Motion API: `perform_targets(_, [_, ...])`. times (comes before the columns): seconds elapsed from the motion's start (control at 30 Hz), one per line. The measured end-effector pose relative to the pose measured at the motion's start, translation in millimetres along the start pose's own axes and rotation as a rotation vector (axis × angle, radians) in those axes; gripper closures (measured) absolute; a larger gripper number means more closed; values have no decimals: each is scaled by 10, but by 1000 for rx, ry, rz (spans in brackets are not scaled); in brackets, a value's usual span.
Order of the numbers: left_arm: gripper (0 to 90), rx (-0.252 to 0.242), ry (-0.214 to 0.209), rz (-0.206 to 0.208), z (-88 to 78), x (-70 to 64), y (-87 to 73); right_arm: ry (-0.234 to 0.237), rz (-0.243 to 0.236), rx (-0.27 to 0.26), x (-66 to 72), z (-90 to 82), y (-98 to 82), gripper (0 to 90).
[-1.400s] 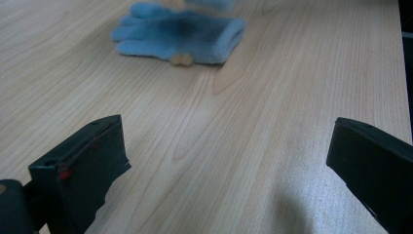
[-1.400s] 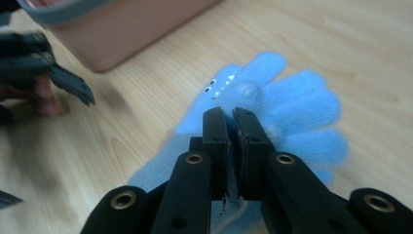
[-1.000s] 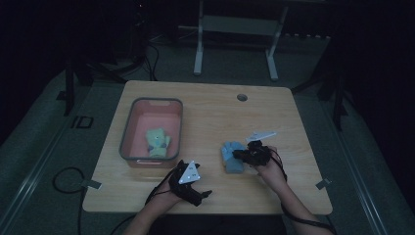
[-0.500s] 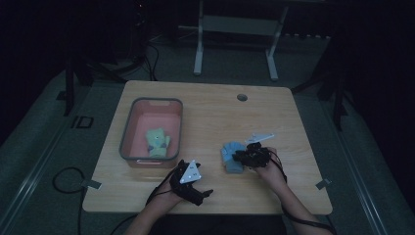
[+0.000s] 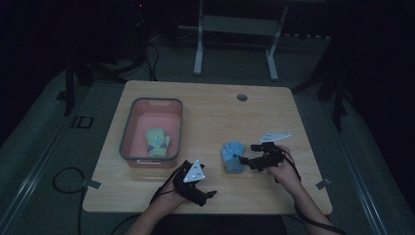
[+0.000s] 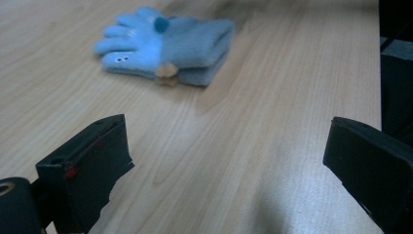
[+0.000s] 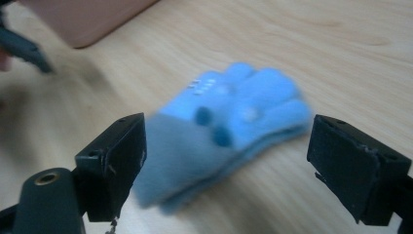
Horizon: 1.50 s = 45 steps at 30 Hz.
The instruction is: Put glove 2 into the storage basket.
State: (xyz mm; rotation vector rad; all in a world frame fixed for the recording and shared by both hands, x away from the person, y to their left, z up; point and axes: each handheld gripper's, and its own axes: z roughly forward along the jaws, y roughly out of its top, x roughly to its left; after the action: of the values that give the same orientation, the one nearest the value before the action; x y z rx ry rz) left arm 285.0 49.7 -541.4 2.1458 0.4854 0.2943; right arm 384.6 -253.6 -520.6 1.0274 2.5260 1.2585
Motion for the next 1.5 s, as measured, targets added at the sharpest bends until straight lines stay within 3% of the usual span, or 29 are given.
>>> perform_targets(0.13, [28, 12, -9, 10, 32, -28, 33, -3, -75, -3, -50, -60, -36, 172])
perform_targets(0.2, [32, 10, -11, 12, 47, -34, 49, 6, -87, -17, -71, -83, -46, 166])
perform_targets(0.3, [35, 10, -19, 17, 74, -50, 76, -18, -107, -27, -91, -117, -61, 158])
perform_targets(0.5, [41, 34, -66, 37, 156, -74, 121, 31, -1, -19, -162, -154, -86, 143])
perform_targets(0.57, [41, 46, -65, 54, 194, -86, 137, 17, 11, -41, -164, -171, -95, 139])
perform_targets(0.67, [41, 54, -66, 60, 235, -81, 166, 45, 47, -71, -193, -199, -96, 124])
perform_targets(0.83, [60, 60, -42, 72, 279, -46, 214, 35, 43, -52, -211, -198, -103, 124])
perform_targets(1.0, [153, 59, -27, 134, 402, 2, 331, 15, 34, -46, -249, -185, -100, 233])
perform_targets(1.03, [153, 58, -33, 176, 446, 5, 362, 13, 33, -40, -255, -178, -93, 251])
perform_targets(1.13, [233, 59, -23, 229, 516, 9, 418, -2, 21, -47, -274, -158, -59, 308])
perform_targets(1.23, [241, 61, -13, 243, 542, 11, 440, -3, 30, -46, -288, -145, -33, 324])
perform_targets(1.27, [271, 65, 0, 282, 625, 32, 509, -2, 51, -52, -311, -121, 0, 352])
perform_targets(1.3, [288, 67, 3, 290, 650, 40, 525, 2, 59, -52, -318, -110, 14, 352])
perform_targets(1.4, [331, 102, 16, 328, 738, 68, 557, 2, 54, -55, -325, -67, 53, 369])
perform_targets(1.5, [432, 148, 20, 375, 824, 108, 555, 7, 55, -44, -318, -16, 83, 369])
